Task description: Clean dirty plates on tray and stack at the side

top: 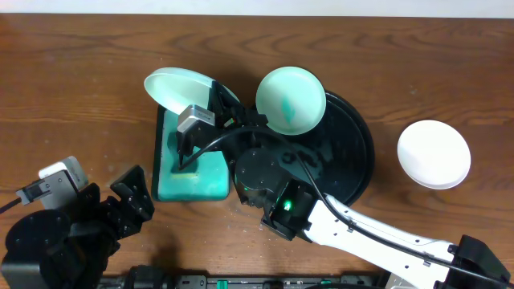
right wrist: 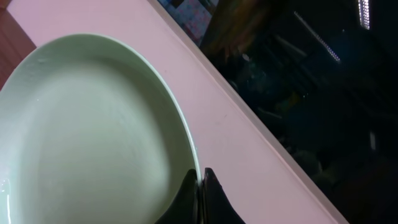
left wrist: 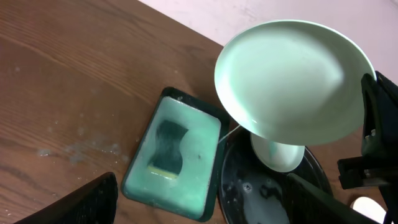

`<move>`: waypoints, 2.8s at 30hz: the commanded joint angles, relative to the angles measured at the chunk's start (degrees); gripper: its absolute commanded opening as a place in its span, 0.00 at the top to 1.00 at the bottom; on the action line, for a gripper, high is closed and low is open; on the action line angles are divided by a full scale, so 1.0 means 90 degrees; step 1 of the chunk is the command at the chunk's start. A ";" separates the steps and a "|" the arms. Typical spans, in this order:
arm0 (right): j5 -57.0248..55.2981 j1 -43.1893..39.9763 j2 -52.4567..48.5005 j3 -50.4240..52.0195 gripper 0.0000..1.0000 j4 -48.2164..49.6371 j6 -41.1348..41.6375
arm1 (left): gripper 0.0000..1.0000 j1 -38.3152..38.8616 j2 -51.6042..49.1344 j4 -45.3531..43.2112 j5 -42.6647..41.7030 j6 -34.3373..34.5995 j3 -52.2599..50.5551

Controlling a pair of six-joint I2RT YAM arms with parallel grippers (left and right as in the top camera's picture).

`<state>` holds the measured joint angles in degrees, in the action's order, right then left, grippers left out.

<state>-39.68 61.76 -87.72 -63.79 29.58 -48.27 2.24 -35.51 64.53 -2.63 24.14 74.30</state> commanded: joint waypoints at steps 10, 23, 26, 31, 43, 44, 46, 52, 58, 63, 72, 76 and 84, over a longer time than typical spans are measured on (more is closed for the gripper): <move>-0.0090 0.0061 0.0117 -0.0070 0.99 0.0046 -0.0070 | 0.16 -0.0039 0.0002 0.0019 0.0056 -0.0012 0.0063; 0.1423 -0.0775 -0.0393 -0.0083 0.99 -0.2416 0.4631 | 0.16 -0.0039 0.0002 0.0019 0.0056 -0.0012 0.0063; 0.0886 -0.0724 0.0046 -0.0095 0.99 -0.1928 0.4097 | 0.16 -0.0039 0.0002 0.0019 0.0056 -0.0012 0.0063; 0.1061 -0.0996 0.0333 -0.0095 0.99 -0.1518 0.2868 | 0.15 -0.0039 0.0002 0.0019 0.0056 -0.0012 0.0063; 0.0619 -0.0753 0.0423 -0.0090 0.99 -0.2125 0.2378 | 0.15 -0.0039 0.0002 0.0019 0.0056 -0.0012 0.0063; 0.0537 -0.0801 0.0423 -0.0090 0.99 -0.2130 0.2378 | 0.15 -0.0039 0.0002 0.0019 0.0056 -0.0012 0.0063; 0.0527 -0.0818 0.0444 -0.0090 0.99 -0.2033 0.2191 | 0.15 -0.0039 0.0002 0.0019 0.0056 -0.0012 0.0063; 0.0767 -0.0274 0.0454 -0.0090 0.99 -0.0867 -0.1547 | 0.15 -0.0039 0.0002 0.0019 0.0056 -0.0012 0.0063; 0.0799 -0.0219 0.0454 -0.0090 0.99 -0.0328 -0.1882 | 0.15 -0.0039 0.0002 0.0019 0.0056 -0.0012 0.0063; 0.0797 -0.0219 0.0454 -0.0090 0.99 -0.0328 -0.1885 | 0.15 -0.0039 0.0002 0.0019 0.0056 -0.0012 0.0063; 0.0770 -0.0194 0.0454 -0.0090 0.99 -0.0296 -0.1882 | 0.15 -0.0039 0.0002 0.0019 0.0056 -0.0012 0.0063; 0.0240 -0.0355 0.0454 -0.0090 0.99 -0.0284 -0.1003 | 0.15 -0.0039 0.0002 0.0019 0.0056 -0.0012 0.0063; -0.0119 -0.2812 0.0474 -0.0090 0.99 -0.4075 0.6341 | 0.15 -0.0039 0.0002 0.0019 0.0056 -0.0012 0.0063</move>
<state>-44.05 43.72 -83.83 -64.64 0.62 -23.16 2.24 -35.51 64.55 -2.63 24.14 74.32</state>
